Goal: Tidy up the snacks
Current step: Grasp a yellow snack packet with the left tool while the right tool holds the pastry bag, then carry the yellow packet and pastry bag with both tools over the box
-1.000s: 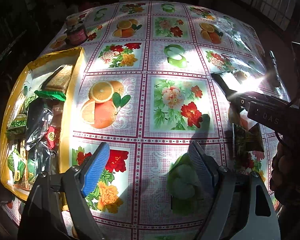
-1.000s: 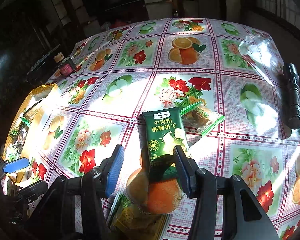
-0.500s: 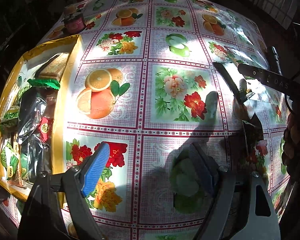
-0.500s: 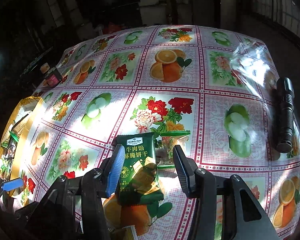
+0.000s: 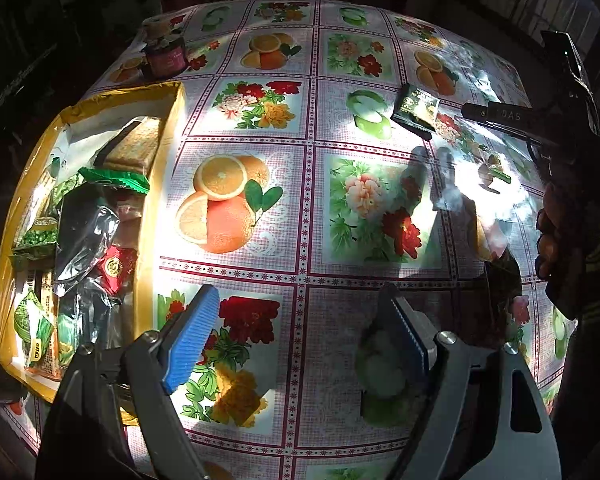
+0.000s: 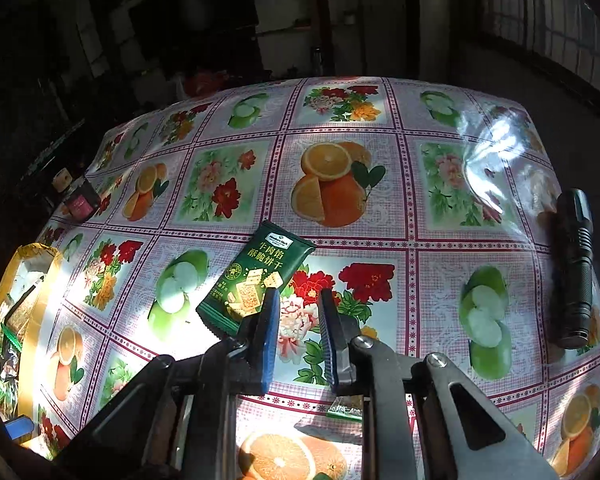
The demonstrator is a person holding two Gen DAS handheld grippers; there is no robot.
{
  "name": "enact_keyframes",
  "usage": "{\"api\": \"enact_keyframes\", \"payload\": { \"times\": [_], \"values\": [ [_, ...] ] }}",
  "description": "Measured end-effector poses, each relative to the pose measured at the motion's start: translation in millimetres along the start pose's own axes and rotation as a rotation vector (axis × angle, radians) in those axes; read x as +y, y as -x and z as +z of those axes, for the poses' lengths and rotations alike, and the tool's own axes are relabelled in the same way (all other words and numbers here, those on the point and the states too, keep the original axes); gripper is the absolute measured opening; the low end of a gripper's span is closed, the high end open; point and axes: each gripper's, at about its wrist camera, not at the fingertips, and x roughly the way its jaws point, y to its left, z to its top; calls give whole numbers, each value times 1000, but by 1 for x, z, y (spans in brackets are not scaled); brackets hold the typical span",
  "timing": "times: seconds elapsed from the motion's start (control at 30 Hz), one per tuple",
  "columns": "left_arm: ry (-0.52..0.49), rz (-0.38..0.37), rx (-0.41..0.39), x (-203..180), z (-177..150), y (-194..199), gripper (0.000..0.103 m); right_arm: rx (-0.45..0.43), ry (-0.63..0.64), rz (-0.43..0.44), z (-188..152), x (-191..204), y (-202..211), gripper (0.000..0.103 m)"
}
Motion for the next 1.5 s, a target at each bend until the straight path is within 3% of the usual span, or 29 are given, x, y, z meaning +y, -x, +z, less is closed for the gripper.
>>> {"api": "enact_keyframes", "payload": {
  "times": [0.1, 0.27, 0.33, 0.4, 0.47, 0.73, 0.87, 1.0, 1.07, 1.17, 1.37, 1.5],
  "values": [
    [-3, -3, 13, 0, 3, -8, 82, 77, 35, -84, -10, -14, -12, 31],
    [-88, -30, 11, -24, 1, -7, 82, 104, 79, -68, -23, -13, -16, 36],
    [-144, -53, 1, -36, -1, -4, 82, 115, 103, -56, -29, -10, -11, 33],
    [-214, -83, -18, -50, -3, 0, 82, 115, 110, -58, -38, -13, -4, 19],
    [-303, -148, -49, -68, -5, 6, 82, 107, 91, -54, -50, -21, 9, 14],
    [-608, -235, -128, -148, -8, 7, 82, 64, -49, -49, -101, -60, 58, 10],
    [-759, -193, -97, -176, -12, -16, 82, 59, -83, -54, -112, -65, 68, 11],
    [-842, -136, -49, -188, -18, -37, 82, 56, -117, -38, -114, -68, 71, 13],
    [-837, -156, -53, -186, -19, -37, 77, 50, -131, -19, -117, -70, 74, 21],
    [-772, -245, 2, -180, -16, -37, 36, 38, -117, -17, -120, -66, 80, 39],
    [-694, -256, 17, -166, -19, -35, 35, 24, -53, 5, -128, -50, 91, 45],
    [-628, -264, 31, -152, -27, -28, 35, 68, 18, 1, -137, -36, 82, 51]
  ]
}}
